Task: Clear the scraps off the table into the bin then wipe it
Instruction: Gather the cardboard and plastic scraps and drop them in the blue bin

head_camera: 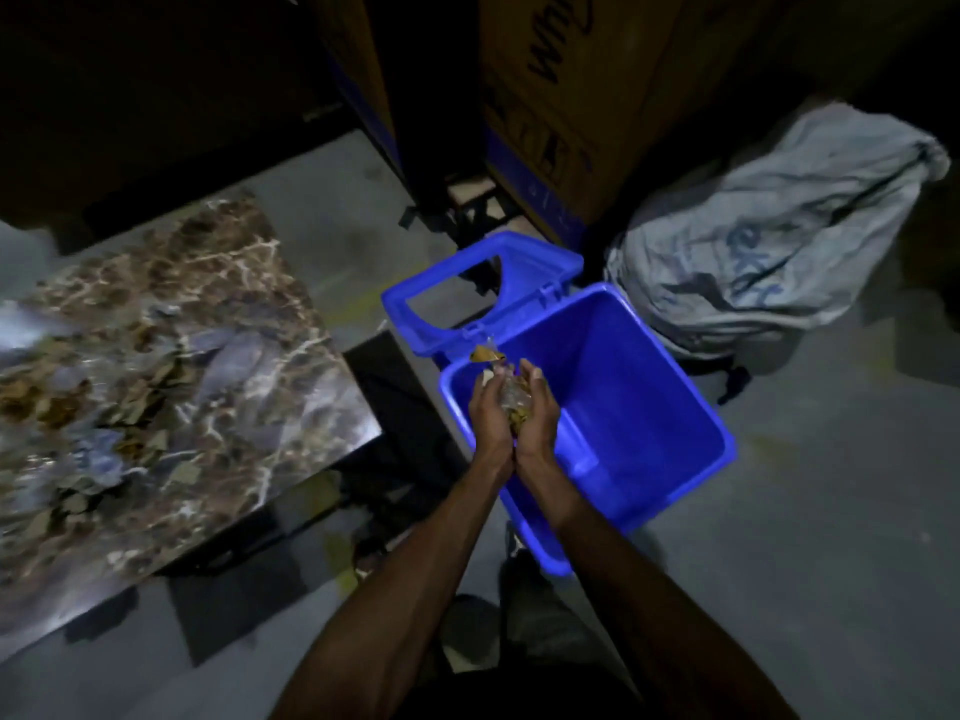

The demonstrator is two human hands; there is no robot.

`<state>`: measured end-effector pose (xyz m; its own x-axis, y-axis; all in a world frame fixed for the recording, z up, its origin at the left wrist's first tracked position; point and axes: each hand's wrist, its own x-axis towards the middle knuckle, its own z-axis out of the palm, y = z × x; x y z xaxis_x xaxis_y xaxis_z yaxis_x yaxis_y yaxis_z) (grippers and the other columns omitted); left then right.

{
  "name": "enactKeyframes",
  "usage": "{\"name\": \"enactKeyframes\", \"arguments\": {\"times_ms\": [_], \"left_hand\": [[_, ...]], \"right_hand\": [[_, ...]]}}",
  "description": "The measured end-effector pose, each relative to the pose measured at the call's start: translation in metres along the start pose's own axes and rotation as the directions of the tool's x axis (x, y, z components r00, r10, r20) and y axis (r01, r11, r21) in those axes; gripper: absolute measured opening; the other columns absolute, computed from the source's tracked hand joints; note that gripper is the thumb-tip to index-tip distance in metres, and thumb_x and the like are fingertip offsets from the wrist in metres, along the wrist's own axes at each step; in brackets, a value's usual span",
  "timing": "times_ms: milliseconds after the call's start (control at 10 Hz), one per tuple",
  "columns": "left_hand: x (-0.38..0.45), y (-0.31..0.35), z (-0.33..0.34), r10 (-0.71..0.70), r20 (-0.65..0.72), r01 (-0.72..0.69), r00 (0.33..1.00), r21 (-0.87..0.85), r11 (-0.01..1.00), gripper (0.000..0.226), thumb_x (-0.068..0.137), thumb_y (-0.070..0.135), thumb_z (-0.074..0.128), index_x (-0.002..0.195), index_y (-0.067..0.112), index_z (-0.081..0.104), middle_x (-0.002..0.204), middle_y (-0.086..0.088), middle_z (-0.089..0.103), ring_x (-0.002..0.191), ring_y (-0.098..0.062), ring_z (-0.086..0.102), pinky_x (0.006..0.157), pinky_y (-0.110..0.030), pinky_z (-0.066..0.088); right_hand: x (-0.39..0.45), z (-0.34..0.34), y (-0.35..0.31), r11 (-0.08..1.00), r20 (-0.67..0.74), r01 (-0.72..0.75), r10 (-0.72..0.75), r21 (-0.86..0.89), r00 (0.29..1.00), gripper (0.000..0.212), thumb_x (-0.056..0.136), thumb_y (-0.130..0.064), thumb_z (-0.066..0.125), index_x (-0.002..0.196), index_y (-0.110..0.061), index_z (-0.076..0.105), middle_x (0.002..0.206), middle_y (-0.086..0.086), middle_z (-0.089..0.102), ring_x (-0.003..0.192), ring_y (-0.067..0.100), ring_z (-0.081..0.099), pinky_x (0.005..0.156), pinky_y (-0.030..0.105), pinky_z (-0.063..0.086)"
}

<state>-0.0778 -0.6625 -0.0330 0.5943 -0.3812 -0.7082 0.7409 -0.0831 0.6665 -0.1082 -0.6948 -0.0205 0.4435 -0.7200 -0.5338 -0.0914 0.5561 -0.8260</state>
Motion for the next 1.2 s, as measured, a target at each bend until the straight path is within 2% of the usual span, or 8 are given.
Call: {"name": "enactKeyframes", "arguments": {"times_ms": [200,300,400,500,600,900,1000,1200], "left_hand": [[0.029,-0.050,0.059,-0.229,-0.064,0.220,0.971,-0.126,0.967,0.042,0.096,0.055,0.053,0.112,0.020,0.070,0.122,-0.005,0.070,0.108,-0.020,0.067,0.104,-0.041,0.050],[0.050,-0.061,0.069,-0.241,-0.181,0.217,0.954,-0.142,0.966,0.046,0.108,0.033,0.039,0.079,0.015,0.069,0.085,-0.007,0.076,0.073,-0.019,0.073,0.080,-0.038,0.054],[0.061,-0.068,0.066,-0.268,-0.162,0.256,0.950,-0.089,0.963,0.041,0.109,0.034,0.036,0.080,0.022,0.062,0.072,0.007,0.073,0.056,-0.005,0.067,0.058,-0.023,0.052],[0.064,-0.073,0.066,-0.285,-0.184,0.272,0.941,-0.094,0.958,0.032,0.111,0.033,0.034,0.091,0.019,0.055,0.063,0.012,0.070,0.070,-0.005,0.066,0.072,-0.023,0.051],[0.059,-0.072,0.065,-0.277,-0.222,0.286,0.935,0.009,0.958,0.033,0.112,0.034,0.033,0.099,0.014,0.057,0.066,0.010,0.070,0.076,-0.005,0.066,0.075,-0.023,0.052],[0.023,-0.055,0.033,-0.163,-0.165,0.173,0.973,0.052,0.983,0.041,0.106,0.034,0.051,0.142,0.015,0.057,0.136,-0.004,0.059,0.107,-0.014,0.061,0.081,-0.029,0.047],[-0.005,-0.038,0.005,0.083,-0.086,-0.040,0.993,0.418,0.908,0.036,0.103,0.021,0.061,0.137,0.008,0.060,0.133,-0.013,0.065,0.113,-0.022,0.063,0.093,-0.026,0.051],[-0.077,-0.006,-0.112,0.453,0.153,-0.317,0.878,0.896,0.311,0.060,0.091,0.038,0.049,0.143,0.009,0.055,0.135,-0.015,0.061,0.121,-0.034,0.060,0.101,-0.044,0.051]], "right_hand": [[0.080,-0.084,0.034,0.936,-0.115,-0.288,0.315,0.203,0.942,0.031,0.102,-0.049,0.059,0.102,-0.021,0.070,0.107,0.002,0.074,0.108,0.027,0.068,0.101,0.045,0.052],[0.109,-0.113,0.061,0.938,-0.131,-0.339,0.345,0.070,0.929,0.078,0.076,-0.086,0.064,0.116,-0.018,0.068,0.127,0.007,0.067,0.121,0.026,0.064,0.106,0.043,0.052],[0.124,-0.131,0.078,0.942,-0.050,-0.326,0.331,0.079,0.942,0.099,0.091,-0.078,0.053,0.135,0.011,0.054,0.119,0.029,0.067,0.091,0.021,0.065,0.080,0.033,0.054],[0.141,-0.146,0.111,0.929,-0.022,-0.355,0.355,-0.105,0.935,0.103,0.072,-0.096,0.055,0.129,-0.011,0.070,0.123,0.009,0.072,0.116,0.023,0.065,0.111,0.044,0.044],[0.155,-0.163,0.144,0.917,-0.083,-0.383,0.375,-0.113,0.923,0.106,0.066,-0.104,0.043,0.141,-0.032,0.064,0.146,-0.007,0.061,0.142,0.017,0.049,0.125,0.047,0.028],[0.073,-0.123,0.062,0.892,-0.018,-0.286,0.299,-0.351,0.954,0.071,0.093,-0.074,0.055,0.130,-0.015,0.070,0.127,0.003,0.070,0.117,0.026,0.067,0.104,0.033,0.054],[0.047,-0.111,0.061,0.741,0.152,0.044,0.079,-0.670,0.985,0.064,0.091,-0.076,0.054,0.138,-0.032,0.060,0.135,0.001,0.063,0.119,0.032,0.065,0.102,0.049,0.054],[-0.045,-0.051,0.023,0.160,0.648,0.661,-0.130,-0.733,0.750,0.059,0.092,-0.037,0.056,0.145,-0.011,0.055,0.143,0.011,0.058,0.130,0.032,0.057,0.105,0.048,0.049]]}}
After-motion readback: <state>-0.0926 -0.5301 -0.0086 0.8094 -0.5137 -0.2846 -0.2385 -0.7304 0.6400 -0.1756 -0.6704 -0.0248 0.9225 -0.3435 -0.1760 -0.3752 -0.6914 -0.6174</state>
